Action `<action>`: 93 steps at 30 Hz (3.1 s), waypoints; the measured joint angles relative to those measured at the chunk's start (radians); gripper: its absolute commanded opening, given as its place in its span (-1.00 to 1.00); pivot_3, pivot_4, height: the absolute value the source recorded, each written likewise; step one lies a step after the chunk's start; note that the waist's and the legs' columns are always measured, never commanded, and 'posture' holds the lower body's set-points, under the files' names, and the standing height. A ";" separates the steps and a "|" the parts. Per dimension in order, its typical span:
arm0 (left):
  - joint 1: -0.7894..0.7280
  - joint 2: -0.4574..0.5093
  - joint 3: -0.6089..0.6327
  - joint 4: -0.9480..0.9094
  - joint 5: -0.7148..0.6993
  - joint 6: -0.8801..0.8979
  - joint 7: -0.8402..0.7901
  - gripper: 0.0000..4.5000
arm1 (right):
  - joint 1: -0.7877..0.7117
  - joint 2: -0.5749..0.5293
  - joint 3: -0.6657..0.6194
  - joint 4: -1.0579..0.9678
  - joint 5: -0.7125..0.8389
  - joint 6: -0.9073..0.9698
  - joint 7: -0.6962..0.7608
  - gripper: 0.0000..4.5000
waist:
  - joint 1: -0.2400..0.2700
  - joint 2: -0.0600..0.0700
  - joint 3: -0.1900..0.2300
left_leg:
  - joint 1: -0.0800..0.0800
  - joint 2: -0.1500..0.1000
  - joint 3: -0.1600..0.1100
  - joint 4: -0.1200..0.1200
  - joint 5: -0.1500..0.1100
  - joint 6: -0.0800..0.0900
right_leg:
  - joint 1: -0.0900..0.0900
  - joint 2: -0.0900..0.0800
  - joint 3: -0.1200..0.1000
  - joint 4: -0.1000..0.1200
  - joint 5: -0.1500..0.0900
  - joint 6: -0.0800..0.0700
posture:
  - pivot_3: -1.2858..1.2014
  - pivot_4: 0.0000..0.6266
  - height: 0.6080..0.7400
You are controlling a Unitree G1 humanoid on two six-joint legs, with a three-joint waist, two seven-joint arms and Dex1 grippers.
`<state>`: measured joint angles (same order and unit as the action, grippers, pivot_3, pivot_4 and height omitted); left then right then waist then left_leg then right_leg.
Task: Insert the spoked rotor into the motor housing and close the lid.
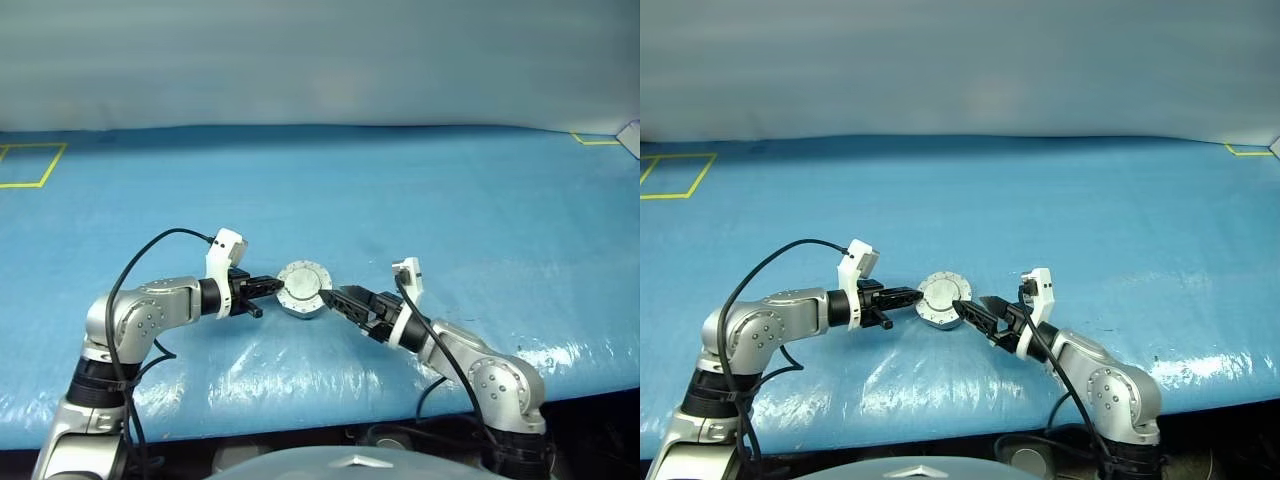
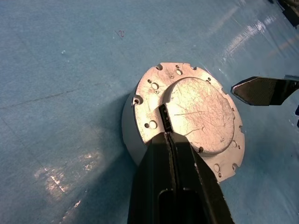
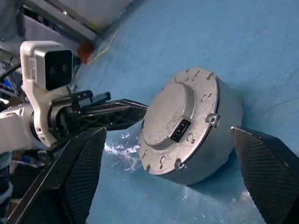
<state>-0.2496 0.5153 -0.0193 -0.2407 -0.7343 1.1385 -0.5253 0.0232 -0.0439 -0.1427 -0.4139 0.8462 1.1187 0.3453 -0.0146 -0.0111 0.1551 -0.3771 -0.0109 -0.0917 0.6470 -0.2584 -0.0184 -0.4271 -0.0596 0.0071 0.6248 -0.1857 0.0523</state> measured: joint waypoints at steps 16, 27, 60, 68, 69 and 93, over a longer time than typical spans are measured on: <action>0.024 -0.001 0.008 -0.015 0.010 -0.014 0.000 -1.00 | -0.019 0.125 -0.125 0.159 0.318 0.111 -0.322 0.81 | 0.000 0.002 0.001 | 0.000 0.000 0.000 -0.001 -0.001 0.001 | 0.000 0.000 0.000 0.000 0.000 0.000 | 0.03 -0.52 1.00; 0.031 -0.002 0.013 -0.019 0.034 -0.015 0.006 -1.00 | 0.024 0.122 -0.091 0.189 0.465 0.071 -0.417 -0.49 | -0.006 0.004 0.000 | 0.000 0.000 0.001 0.000 -0.001 0.001 | 0.000 0.000 0.000 -0.001 0.000 0.000 | 0.03 -0.52 1.00; 0.204 -0.434 0.501 -0.153 -0.316 -0.206 0.316 -0.83 | 0.075 0.117 0.006 0.197 0.611 -0.067 -0.490 -0.49 | -0.023 -0.003 0.012 | -0.004 0.002 0.003 -0.001 -0.003 0.004 | -0.004 0.001 0.001 -0.003 0.000 0.000 | 0.03 -0.52 1.00; 0.390 -0.593 0.504 -0.190 -0.609 -0.285 0.451 0.31 | 0.014 0.118 0.015 0.217 0.655 -0.158 -0.545 -0.49 | -0.020 -0.008 0.020 | -0.007 0.002 0.002 0.002 -0.003 0.004 | -0.005 0.001 0.000 -0.004 0.000 0.000 | 0.03 -0.52 1.00; 0.405 -0.597 0.490 -0.192 -0.646 -0.300 0.461 0.46 | -0.003 0.118 0.014 0.221 0.656 -0.170 -0.545 -0.49 | -0.021 -0.008 0.021 | -0.008 0.002 0.002 0.001 -0.003 0.004 | -0.005 0.001 0.000 -0.005 0.000 0.000 | 0.03 -0.52 1.00; 0.498 -0.573 0.219 -0.125 -0.941 -0.494 0.519 1.00 | -0.155 0.119 0.018 0.247 0.701 -0.324 -0.562 -0.49 | -0.021 -0.006 0.022 | -0.015 0.001 0.003 0.002 -0.005 0.006 | -0.008 0.002 0.003 -0.013 0.004 0.003 | 0.03 -0.52 1.00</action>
<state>0.2486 -0.0576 0.1995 -0.3659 -1.6752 0.6445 -0.0065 -0.1320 0.0748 -0.1243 -0.1669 1.5473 0.7951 -0.2168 -0.0361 -0.0175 0.1766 -0.3926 -0.0099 -0.0883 0.6493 -0.2631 -0.0120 -0.4352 -0.0574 0.0097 0.6120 -0.1813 0.0555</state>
